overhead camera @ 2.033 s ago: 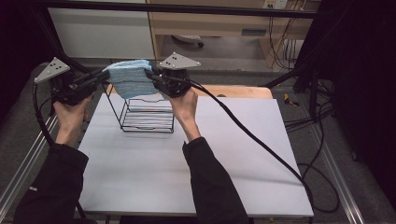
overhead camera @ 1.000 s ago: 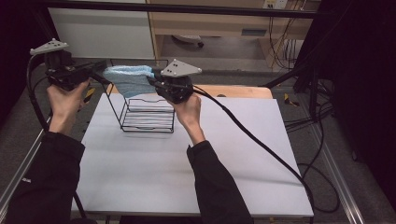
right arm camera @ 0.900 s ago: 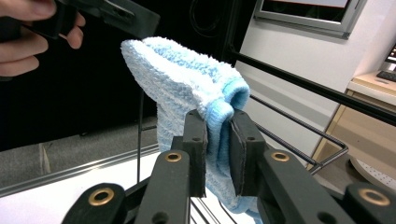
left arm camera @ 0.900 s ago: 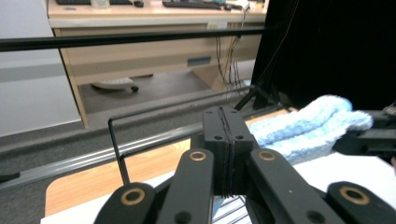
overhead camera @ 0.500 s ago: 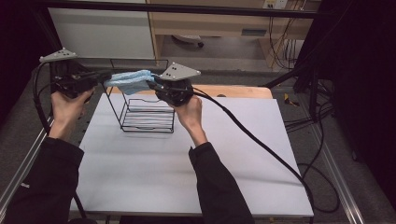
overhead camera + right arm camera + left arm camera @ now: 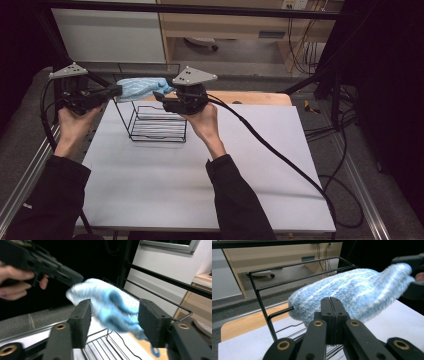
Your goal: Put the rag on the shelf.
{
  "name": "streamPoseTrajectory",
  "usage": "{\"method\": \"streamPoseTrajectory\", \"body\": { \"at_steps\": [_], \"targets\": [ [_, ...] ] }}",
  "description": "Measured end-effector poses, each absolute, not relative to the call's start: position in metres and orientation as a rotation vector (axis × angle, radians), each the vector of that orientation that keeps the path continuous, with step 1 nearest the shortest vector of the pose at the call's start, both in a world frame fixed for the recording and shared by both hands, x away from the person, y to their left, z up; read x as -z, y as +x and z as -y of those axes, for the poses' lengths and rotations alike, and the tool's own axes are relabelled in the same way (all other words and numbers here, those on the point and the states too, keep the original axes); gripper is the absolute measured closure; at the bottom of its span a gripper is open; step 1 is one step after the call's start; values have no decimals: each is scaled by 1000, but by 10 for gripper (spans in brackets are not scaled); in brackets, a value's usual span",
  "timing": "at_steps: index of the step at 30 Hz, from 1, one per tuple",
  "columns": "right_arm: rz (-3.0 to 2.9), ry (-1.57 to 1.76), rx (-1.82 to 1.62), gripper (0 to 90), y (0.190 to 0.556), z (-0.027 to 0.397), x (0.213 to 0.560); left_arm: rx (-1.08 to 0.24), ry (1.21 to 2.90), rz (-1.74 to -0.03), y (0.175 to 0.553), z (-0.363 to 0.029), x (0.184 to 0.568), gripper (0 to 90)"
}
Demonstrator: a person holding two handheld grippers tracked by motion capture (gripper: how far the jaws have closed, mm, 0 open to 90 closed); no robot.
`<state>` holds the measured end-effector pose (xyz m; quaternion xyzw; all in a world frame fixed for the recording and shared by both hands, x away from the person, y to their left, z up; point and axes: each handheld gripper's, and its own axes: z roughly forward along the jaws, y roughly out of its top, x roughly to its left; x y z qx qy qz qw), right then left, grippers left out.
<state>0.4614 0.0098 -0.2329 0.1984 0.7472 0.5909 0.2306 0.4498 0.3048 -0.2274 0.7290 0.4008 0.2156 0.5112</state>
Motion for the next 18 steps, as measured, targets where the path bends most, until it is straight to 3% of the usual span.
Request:
{"method": "streamPoseTrajectory", "body": {
  "at_steps": [5, 15, 18],
  "targets": [
    [-2025, 575, -1681, 392, 458, -7, 225, -545, 1785, -964, 450, -300, 234, 894],
    [-2131, 604, -1652, 865, 460, -12, 232, -574, 1813, -961, 451, -295, 244, 894],
    [-2189, 607, -1632, 900, 461, -15, 239, -573, 1812, -966, 452, -295, 246, 894]
  ]
}}
